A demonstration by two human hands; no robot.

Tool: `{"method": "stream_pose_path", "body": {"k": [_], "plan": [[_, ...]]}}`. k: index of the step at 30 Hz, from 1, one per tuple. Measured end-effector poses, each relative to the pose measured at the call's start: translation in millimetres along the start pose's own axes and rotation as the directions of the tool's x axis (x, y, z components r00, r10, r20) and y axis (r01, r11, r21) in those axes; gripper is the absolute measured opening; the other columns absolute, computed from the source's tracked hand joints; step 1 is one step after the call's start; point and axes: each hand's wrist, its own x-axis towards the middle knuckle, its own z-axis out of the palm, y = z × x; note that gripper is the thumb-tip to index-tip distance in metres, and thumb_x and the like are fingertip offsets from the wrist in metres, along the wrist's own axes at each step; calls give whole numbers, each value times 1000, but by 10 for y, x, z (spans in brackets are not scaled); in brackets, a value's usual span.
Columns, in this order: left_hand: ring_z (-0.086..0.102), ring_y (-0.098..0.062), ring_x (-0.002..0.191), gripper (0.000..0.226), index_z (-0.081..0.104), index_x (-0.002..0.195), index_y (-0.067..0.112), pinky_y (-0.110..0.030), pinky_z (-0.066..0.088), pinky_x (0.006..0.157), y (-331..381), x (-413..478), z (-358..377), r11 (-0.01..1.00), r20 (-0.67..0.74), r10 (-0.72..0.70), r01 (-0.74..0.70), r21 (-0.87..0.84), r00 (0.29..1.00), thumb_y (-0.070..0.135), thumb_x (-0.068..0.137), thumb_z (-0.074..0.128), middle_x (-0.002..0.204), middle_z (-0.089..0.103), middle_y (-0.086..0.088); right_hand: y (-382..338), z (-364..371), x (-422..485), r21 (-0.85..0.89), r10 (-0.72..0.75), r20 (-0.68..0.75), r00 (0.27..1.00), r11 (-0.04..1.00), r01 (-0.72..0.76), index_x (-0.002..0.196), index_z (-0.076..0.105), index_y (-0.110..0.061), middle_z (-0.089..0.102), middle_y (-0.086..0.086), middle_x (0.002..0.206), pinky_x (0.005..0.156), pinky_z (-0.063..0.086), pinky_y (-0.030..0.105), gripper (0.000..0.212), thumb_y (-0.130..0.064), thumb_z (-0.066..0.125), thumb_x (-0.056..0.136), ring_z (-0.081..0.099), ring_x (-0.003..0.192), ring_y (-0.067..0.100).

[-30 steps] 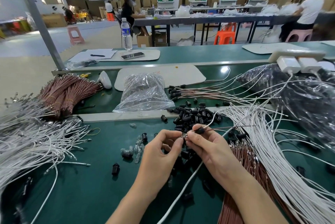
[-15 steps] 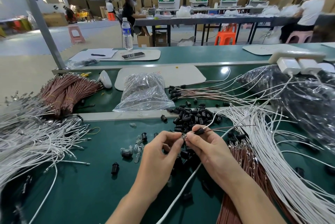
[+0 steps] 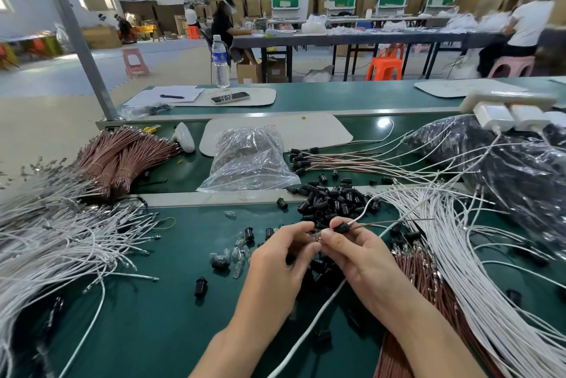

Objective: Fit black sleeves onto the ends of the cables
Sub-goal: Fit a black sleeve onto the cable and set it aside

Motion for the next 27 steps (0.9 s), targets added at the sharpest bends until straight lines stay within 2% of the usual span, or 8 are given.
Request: {"method": "stream_pose_path", "body": {"k": [4,8,11,13,16,21,27], "plan": [[63,-1,99,19,65,108,35,-22,51,83,52,-21,-11,983,-15,113,-109,146,994,24,94,71,103,64,23,-10,11,-19,0,31,11,999,1000,-31,98,64,-6,72,13,85,71,59,23,33,-5,77,69,74,82,20],[61,-1,95,13,67,107,28,-24,50,82,67,-21,-39,958,-47,174,-158,238,984,29,94,66,102,60,21,-22,32,-32,-5,48,11,999,999,-48,101,67,-6,72,11,86,70,60,22,35,-8,79,68,73,81,19],[61,-3,92,16,67,106,27,-28,52,80,65,-20,-48,948,-61,191,-168,270,980,21,93,72,99,61,21,-28,50,-36,-10,42,6,999,999,-42,103,67,-6,72,10,85,68,60,23,35,-9,78,70,73,79,18],[62,-4,91,16,67,106,27,-31,53,80,58,-20,-44,944,-68,198,-172,281,978,21,93,73,97,62,20,-25,52,-36,-22,34,3,999,999,-34,103,66,-6,72,9,84,67,60,22,35,-10,78,70,72,78,18],[62,-4,93,13,67,107,28,-30,53,80,69,-14,-47,943,-63,206,-181,280,977,31,94,68,99,62,21,-27,51,-37,-45,20,-10,1000,999,-20,101,66,-7,73,11,84,68,59,22,36,-11,80,68,73,78,19],[61,-4,94,24,65,112,31,-27,50,82,80,1,-61,952,-52,170,-150,267,984,46,94,60,100,60,21,-38,41,-38,-50,-18,-28,999,999,16,91,73,-14,73,13,84,68,59,22,32,-16,85,62,73,76,19],[64,-3,95,30,75,104,20,-31,55,80,75,-1,-54,961,-84,182,-160,224,980,43,93,60,98,68,20,-34,63,-47,-43,-6,-28,1000,999,5,80,80,-21,73,12,84,67,59,20,20,-15,84,62,73,77,19]]}}
